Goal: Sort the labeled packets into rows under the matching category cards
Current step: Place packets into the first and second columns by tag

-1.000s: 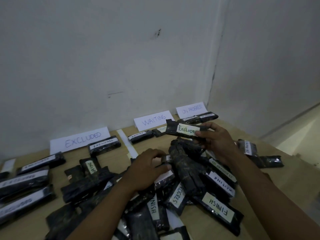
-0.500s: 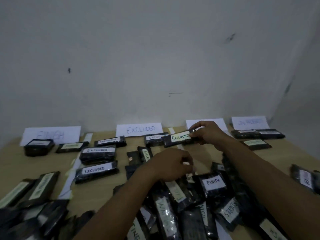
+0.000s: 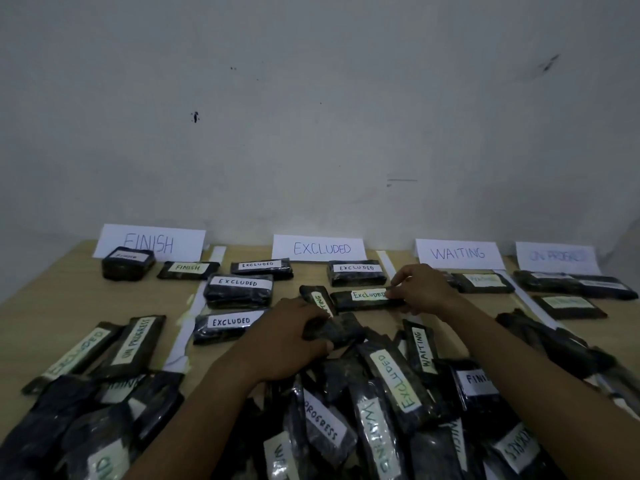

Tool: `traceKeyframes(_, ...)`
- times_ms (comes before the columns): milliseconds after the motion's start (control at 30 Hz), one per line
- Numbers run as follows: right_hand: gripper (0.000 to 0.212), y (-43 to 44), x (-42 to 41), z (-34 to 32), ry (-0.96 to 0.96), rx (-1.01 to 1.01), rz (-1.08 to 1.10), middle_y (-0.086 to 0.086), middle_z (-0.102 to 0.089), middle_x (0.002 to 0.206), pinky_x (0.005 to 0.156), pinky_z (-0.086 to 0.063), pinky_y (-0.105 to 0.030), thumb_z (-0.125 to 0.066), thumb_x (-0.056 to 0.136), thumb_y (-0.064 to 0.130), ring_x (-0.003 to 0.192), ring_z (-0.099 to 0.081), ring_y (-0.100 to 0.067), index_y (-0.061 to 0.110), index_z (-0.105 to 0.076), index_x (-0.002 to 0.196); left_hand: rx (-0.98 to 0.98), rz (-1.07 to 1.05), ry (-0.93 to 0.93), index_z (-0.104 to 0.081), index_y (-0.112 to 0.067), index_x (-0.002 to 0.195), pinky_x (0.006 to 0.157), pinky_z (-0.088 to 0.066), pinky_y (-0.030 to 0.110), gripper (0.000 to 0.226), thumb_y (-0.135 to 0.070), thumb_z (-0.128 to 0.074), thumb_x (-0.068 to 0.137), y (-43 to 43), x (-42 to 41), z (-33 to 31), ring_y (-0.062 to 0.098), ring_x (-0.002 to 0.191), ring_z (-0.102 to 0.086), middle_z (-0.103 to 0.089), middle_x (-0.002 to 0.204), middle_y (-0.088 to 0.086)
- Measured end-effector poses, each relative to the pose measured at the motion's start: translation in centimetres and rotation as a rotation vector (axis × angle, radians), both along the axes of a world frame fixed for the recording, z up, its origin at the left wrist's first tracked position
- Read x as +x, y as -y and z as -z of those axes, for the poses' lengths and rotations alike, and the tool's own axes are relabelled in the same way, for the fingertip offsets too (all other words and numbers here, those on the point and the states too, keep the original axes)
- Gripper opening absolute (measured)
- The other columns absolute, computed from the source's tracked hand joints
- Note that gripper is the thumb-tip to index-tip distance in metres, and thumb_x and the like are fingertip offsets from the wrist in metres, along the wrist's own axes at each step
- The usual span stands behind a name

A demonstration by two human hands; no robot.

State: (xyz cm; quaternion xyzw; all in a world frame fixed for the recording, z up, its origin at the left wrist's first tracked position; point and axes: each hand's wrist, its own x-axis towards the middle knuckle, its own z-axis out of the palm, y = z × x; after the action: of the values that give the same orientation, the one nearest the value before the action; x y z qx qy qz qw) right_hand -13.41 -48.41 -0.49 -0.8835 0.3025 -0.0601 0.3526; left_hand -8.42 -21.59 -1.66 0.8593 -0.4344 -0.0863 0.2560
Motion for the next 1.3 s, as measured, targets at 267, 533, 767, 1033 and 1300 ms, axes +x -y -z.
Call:
traceKeyframes(267,0.028,-2.4,1.3,-0.6,0.124,-0.261,-0.295,0.003,-0.066,0.093,0.070,-0.046,-0.022,-0.078,0.075,0.026,0.088,-0.060,-0.015,0.024,-0.067,0.101,-0.115,-0.083,-0.073,-0.065,-0.031,0.113,0.082,-0.040,0.018,0.041,-0.037,-0.077,0.074,-0.5,0.1,-0.2,0.006,0.102,-0.046,-0.049,0.093,-0.026)
traceKeyframes(533,0.088,-7.5,6.9,-2.4,-0.351,-0.159,-0.740,-0.001,-0.044,0.145,0.095,-0.048,-0.037,-0.075,0.074,0.005,0.125,-0.048,-0.022,0.030,-0.032,0.146,-0.124,-0.095,-0.139,-0.064,-0.042,0.109,0.092,-0.047,0.029,0.045,-0.046,-0.074,0.066,-0.6,0.0,0.1,0.009,0.105,-0.054,-0.058,0.113,-0.008)
traceKeyframes(767,0.043,-6.9,6.7,-4.1,-0.215,-0.095,-0.660,-0.002,-0.069,0.103,0.072,-0.051,-0.023,-0.082,0.067,0.009,0.086,-0.062,-0.014,0.019,-0.067,0.106,-0.144,-0.091,-0.125,-0.063,-0.034,0.116,0.095,-0.043,0.028,0.044,-0.035,-0.077,0.074,-0.8,-0.2,-0.3,0.009,0.109,-0.046,-0.050,0.101,-0.015)
traceKeyframes(1033,0.008,-3.5,2.0,-5.0,0.213,0.304,-0.358,-0.011,-0.067,0.081,0.053,-0.042,-0.029,-0.064,0.085,0.004,0.063,-0.053,-0.022,0.009,-0.068,0.091,-0.141,-0.095,-0.101,-0.061,-0.033,0.119,0.094,-0.042,0.029,0.048,-0.036,-0.077,0.074,-0.6,-0.4,-0.3,0.010,0.109,-0.045,-0.052,0.102,-0.013)
traceKeyframes(1300,0.009,-0.9,-4.5,-4.2,0.425,0.596,-0.109,-0.019,-0.065,0.076,0.046,-0.052,-0.028,-0.059,0.089,0.004,0.051,-0.063,-0.026,0.006,-0.058,0.098,-0.162,-0.059,-0.064,-0.062,-0.035,0.114,0.092,-0.046,0.031,0.037,-0.035,-0.073,0.079,-0.3,-0.9,-0.1,0.007,0.104,-0.050,-0.058,0.105,-0.014)
